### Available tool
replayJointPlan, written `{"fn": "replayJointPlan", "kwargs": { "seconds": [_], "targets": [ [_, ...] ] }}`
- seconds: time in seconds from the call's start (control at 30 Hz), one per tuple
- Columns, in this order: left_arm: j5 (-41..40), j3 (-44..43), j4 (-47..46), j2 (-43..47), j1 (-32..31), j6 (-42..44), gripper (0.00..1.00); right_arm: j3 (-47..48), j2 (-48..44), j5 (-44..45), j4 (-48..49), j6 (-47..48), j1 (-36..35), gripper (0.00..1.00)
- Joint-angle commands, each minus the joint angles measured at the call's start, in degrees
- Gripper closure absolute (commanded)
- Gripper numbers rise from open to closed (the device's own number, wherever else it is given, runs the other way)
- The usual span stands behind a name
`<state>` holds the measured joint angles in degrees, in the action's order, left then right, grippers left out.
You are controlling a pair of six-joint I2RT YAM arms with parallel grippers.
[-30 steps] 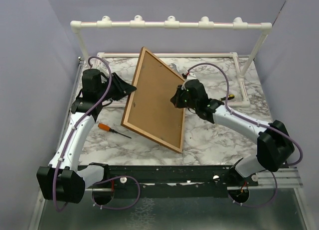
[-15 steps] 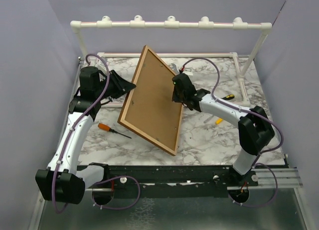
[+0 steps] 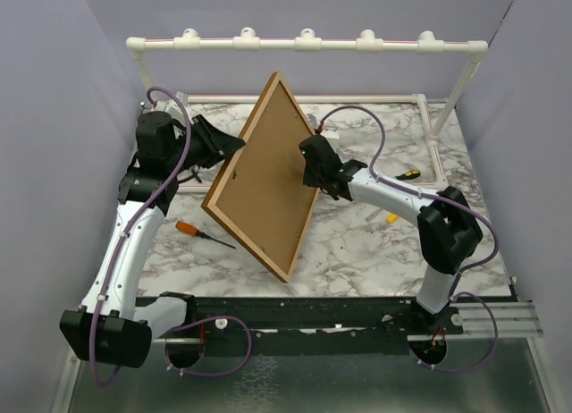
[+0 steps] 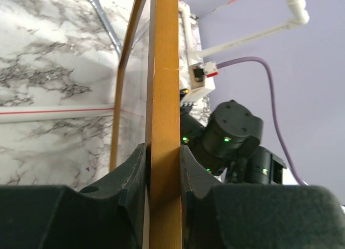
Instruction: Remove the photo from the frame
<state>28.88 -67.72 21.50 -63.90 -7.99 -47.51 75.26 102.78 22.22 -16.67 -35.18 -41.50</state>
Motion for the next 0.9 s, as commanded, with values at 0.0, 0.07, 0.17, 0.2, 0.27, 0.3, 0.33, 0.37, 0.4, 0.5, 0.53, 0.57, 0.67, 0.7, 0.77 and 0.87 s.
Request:
{"fn": "replayJointPlan", "kwargs": {
  "seconds": [0.0, 0.07, 0.17, 0.2, 0.27, 0.3, 0.33, 0.37, 0.4, 0.5, 0.53, 0.57, 0.67, 0.7, 0.77, 0.87],
  "targets": [
    [2.9, -6.2, -7.9, 1.3, -2.5, -3.6, 1.0, 3.5, 2.7, -1.2, -0.2, -1.4, -0.9, 1.0],
    [1.7, -6.8, -7.9, 1.0, -4.3, -3.6, 1.0, 4.1, 3.3, -1.7, -0.1, -2.1, -0.9, 0.99],
    [-0.5, -7.1, -8.0, 0.8, -7.6, -3.4, 1.0, 5.2, 4.3, -2.4, 0.7, -2.3, -0.9, 0.99],
    [-1.4, -7.0, -8.0, 0.7, -9.0, -3.3, 1.0, 5.7, 4.7, -2.6, 0.7, -2.5, -0.9, 1.0],
    [-3.4, -6.9, -8.1, 0.6, -12.6, -3.1, 1.0, 6.7, 5.5, -2.9, 0.7, -2.9, -0.9, 1.0],
    [-4.7, -6.8, -8.2, 0.5, -14.1, -3.1, 1.0, 7.3, 5.8, -2.9, 0.3, -3.2, -0.9, 1.0],
    [-5.5, -6.6, -8.5, 0.4, -15.5, -3.2, 1.0, 7.7, 6.1, -2.7, -0.3, -3.9, -0.8, 0.99],
    [-6.2, -6.4, -8.8, 0.4, -16.9, -3.4, 1.0, 7.7, 6.0, -2.3, -0.6, -4.7, -0.9, 0.99],
    [-6.9, -6.1, -9.1, 0.4, -17.9, -3.6, 1.0, 7.1, 5.7, -1.6, -0.5, -5.6, -0.9, 0.99],
    [-8.6, -4.8, -10.1, 0.5, -20.8, -3.9, 1.0, 2.5, 3.0, -2.3, 3.9, -7.2, -0.6, 1.0],
    [-9.3, -4.1, -10.5, 0.5, -21.6, -3.9, 1.0, 0.4, 1.9, -3.4, 6.1, -7.3, -0.4, 0.99],
    [-9.9, -3.4, -10.8, 0.5, -22.2, -3.9, 1.0, -1.3, 1.0, -4.9, 7.8, -7.7, -0.1, 0.99],
    [-10.5, -0.3, -12.2, -0.3, -23.2, -4.1, 1.0, -5.4, -1.1, -9.0, 12.1, -8.1, 0.6, 0.99],
    [-10.5, 0.7, -12.9, -0.7, -23.5, -4.3, 1.0, -6.3, -1.5, -9.5, 12.8, -8.2, 0.6, 0.99],
    [-10.4, 2.5, -14.5, -1.4, -24.2, -4.7, 1.0, -8.1, -2.4, -10.2, 14.1, -8.5, 0.8, 0.99],
    [-10.9, 3.6, -15.9, -2.3, -25.1, -4.9, 1.0, -11.4, -3.9, -13.1, 17.7, -8.3, 1.2, 0.99]
  ]
}}
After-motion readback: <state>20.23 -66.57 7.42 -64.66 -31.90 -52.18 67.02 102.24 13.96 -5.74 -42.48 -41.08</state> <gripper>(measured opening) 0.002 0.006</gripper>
